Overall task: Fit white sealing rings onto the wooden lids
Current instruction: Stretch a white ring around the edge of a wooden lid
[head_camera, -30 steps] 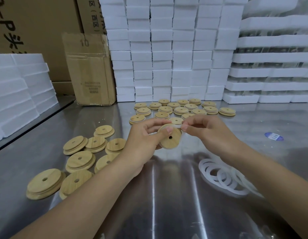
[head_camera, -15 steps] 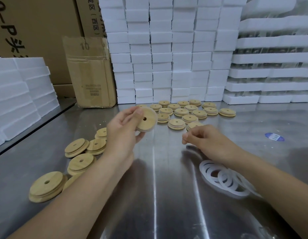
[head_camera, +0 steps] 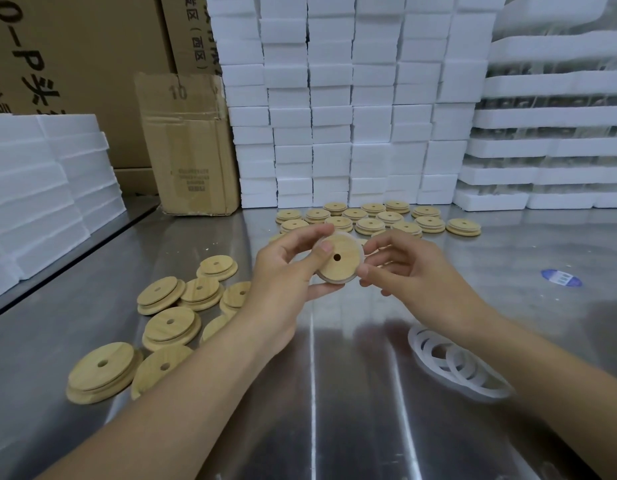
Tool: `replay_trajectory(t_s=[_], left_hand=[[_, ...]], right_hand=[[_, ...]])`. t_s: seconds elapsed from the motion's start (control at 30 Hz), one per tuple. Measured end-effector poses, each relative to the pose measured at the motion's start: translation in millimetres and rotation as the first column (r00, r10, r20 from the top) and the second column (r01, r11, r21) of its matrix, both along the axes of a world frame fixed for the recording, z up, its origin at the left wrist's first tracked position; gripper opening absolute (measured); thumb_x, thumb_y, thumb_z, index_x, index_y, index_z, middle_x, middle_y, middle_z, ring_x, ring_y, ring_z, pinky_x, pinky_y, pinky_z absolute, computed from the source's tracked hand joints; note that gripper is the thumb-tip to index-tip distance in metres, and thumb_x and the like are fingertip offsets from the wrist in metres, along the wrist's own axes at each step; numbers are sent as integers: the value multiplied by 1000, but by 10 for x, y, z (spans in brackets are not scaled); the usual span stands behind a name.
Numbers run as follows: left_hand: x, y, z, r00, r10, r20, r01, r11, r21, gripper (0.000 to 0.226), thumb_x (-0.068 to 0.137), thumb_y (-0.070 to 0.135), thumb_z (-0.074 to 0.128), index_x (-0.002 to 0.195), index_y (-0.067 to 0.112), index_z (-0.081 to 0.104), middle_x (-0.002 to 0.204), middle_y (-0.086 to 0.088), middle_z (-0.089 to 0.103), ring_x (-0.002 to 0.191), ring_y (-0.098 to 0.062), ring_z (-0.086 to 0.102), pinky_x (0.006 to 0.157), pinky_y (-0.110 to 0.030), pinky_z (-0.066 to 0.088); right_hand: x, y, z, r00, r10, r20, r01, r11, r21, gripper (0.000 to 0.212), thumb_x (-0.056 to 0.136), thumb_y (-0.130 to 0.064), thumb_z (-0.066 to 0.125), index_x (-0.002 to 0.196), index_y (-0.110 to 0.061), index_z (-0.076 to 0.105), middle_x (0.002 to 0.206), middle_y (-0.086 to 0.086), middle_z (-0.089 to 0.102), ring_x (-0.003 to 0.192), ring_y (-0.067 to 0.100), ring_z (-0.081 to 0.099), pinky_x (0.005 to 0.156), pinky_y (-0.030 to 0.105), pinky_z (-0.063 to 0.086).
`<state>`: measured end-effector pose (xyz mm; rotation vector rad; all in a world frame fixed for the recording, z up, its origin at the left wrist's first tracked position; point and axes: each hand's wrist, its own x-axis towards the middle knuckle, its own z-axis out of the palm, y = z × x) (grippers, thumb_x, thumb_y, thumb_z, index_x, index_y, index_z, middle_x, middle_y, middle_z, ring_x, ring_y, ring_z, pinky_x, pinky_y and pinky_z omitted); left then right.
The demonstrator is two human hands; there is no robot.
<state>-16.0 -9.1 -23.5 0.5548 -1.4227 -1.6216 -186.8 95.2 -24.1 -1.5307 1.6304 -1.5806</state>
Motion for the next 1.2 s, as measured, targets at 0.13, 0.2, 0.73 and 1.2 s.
replay_trajectory(t_s=[0.13,0.2,0.73,1.2], left_hand=[[0,0,-14,998,23,63,-20,998,-53,15,100,14,74,108,26,79,115,-5,78,111,-21,75,83,-40,67],[-13,2,-24,989,67,128,-49,989,-138,15,97,16,78,108,25,74,110,-1,79,101,-13,76,83,-34,64],[-61,37,-59,988,43,145,-19,986,-166,21,91,7,83,96,14,64,101,-7,78,85,-22,76,74,-40,67],[-67,-6,-119,975,89,203,-46,977,-207,24,93,23,82,90,20,59,103,-5,79,87,-10,71,71,-31,61]], right_hand=[[-6,-2,-5,999,-16,-41,13,997,-82,22,91,-14,81,104,-27,69,87,-2,75,79,17,74,67,16,51],[-11,-6,0,995,-31,-92,21,993,-117,22,92,-12,80,103,-28,70,88,-9,73,80,12,71,68,16,50],[-62,-3,-2,992,-105,-75,107,994,25,20,91,-37,80,80,-22,74,57,-10,55,53,10,39,47,14,30],[-44,-20,-11,998,-57,4,57,998,21,14,91,-12,80,87,-13,67,79,-3,72,72,13,68,63,13,48]])
